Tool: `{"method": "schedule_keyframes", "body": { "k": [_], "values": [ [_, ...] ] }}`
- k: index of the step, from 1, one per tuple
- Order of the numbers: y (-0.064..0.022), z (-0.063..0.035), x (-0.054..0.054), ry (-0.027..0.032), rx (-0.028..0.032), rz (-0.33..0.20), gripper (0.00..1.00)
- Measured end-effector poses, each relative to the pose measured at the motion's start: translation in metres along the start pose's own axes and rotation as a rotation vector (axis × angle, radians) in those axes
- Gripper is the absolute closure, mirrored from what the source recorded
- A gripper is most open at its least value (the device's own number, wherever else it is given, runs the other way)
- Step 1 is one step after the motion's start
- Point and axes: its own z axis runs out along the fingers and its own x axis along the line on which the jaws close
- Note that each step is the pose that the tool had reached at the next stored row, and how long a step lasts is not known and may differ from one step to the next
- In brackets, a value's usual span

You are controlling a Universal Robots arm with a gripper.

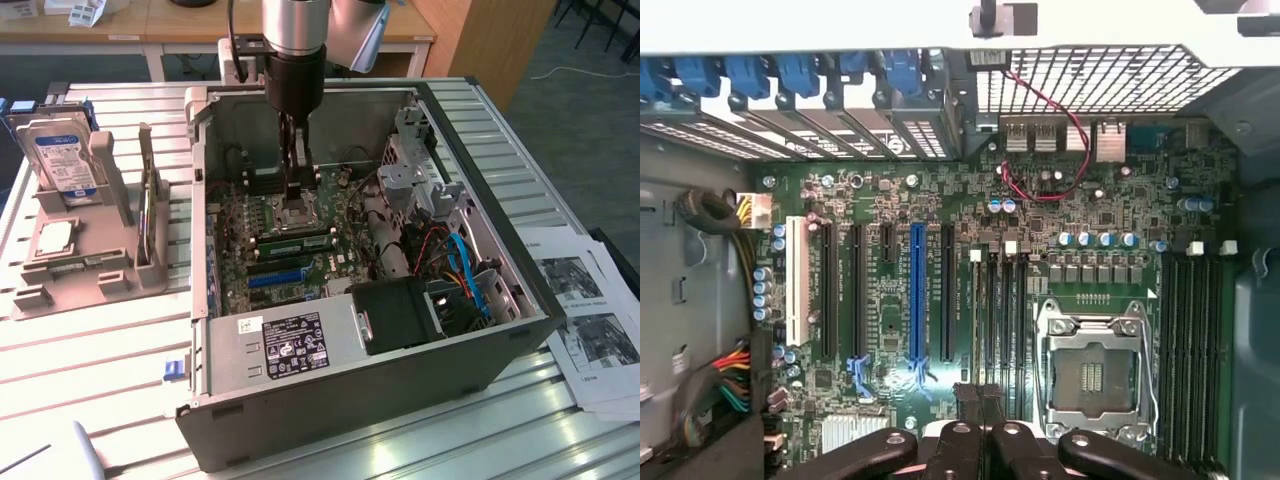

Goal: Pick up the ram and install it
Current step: 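Press down the ram until it locks into place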

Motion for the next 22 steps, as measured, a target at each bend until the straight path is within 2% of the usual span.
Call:
{"method": "schedule_keyframes", "body": {
  "k": [13,21,22],
  "values": [
    [-0.0004,-0.0186,0.001,0.0001,-0.0031,0.0,0.9],
    [-0.0005,-0.0197,0.001,0.0001,-0.0033,0.0,0.9],
    [-0.0004,-0.0198,0.001,-0.0016,-0.0034,0.0,0.9]
  ]
}}
